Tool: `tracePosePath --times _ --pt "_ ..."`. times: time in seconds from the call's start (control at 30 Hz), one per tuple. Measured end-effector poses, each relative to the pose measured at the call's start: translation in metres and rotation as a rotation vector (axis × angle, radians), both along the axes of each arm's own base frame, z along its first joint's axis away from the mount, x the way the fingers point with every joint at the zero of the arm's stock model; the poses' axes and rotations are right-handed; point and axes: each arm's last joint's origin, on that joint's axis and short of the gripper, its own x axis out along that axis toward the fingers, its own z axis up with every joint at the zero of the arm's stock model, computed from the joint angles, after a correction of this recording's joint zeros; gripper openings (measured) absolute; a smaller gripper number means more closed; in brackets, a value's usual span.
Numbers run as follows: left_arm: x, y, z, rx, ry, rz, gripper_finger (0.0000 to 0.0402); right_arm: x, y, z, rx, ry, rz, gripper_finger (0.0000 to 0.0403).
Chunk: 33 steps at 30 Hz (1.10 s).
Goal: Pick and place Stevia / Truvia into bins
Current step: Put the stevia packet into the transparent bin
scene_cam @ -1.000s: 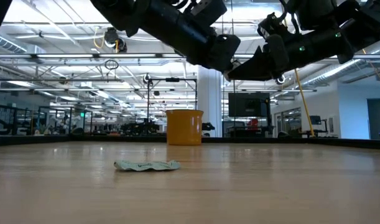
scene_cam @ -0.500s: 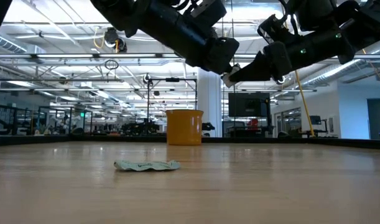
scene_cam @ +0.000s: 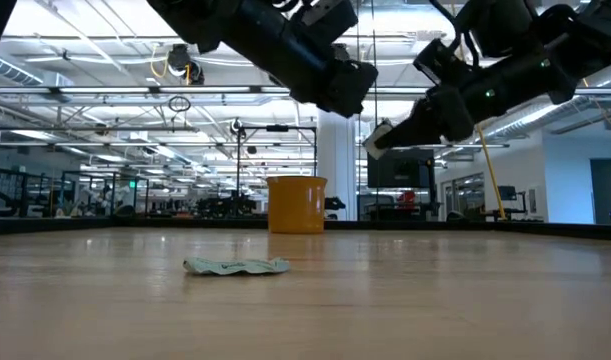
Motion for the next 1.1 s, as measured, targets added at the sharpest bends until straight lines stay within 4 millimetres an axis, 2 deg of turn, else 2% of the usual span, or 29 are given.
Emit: tracePosePath --times 0.17,0.27,0.33,0.4,0.53,0.63,0.77,0.87,1.0,1.1 --pt "-0.013 0.001 0.021 -0.035 0.001 0.024 0.0082 -0.009 0.000 0.003 -0.039 0.063 -0.043 0.0001" --pt "-0.028 0.006 0.043 -0.053 0.003 0.066 0.0081 -0.021 0.007 0.012 0.007 0.074 -0.023 0.0001" --pt "-0.040 0.010 0.056 -0.066 0.018 0.088 0.0081 -0.033 0.014 0.018 0.071 0.108 0.052 0.0001" --pt "-0.051 0.015 0.069 -0.089 0.012 0.107 0.0081 -0.046 0.022 0.021 0.216 0.157 0.209 0.0001" --pt "-0.070 0.022 0.086 -0.138 0.005 0.139 0.0081 -0.074 0.039 0.025 0.616 0.302 0.496 0.0002" --pt "-0.077 0.025 0.090 -0.164 0.013 0.148 0.0081 -0.093 0.050 0.028 0.867 0.438 0.593 0.0005" --pt "-0.079 0.025 0.088 -0.172 0.033 0.156 0.0081 -0.109 0.063 0.029 1.166 0.605 0.474 0.0003" --pt "-0.078 0.025 0.084 -0.179 0.054 0.161 0.0081 -0.116 0.077 0.029 1.310 0.717 0.399 0.0002" --pt "-0.080 0.025 0.080 -0.204 0.067 0.182 0.0081 -0.126 0.096 0.025 1.426 0.878 0.237 0.0001" --pt "-0.082 0.026 0.078 -0.221 0.070 0.196 0.0081 -0.133 0.110 0.019 1.422 0.937 0.114 0.0001"
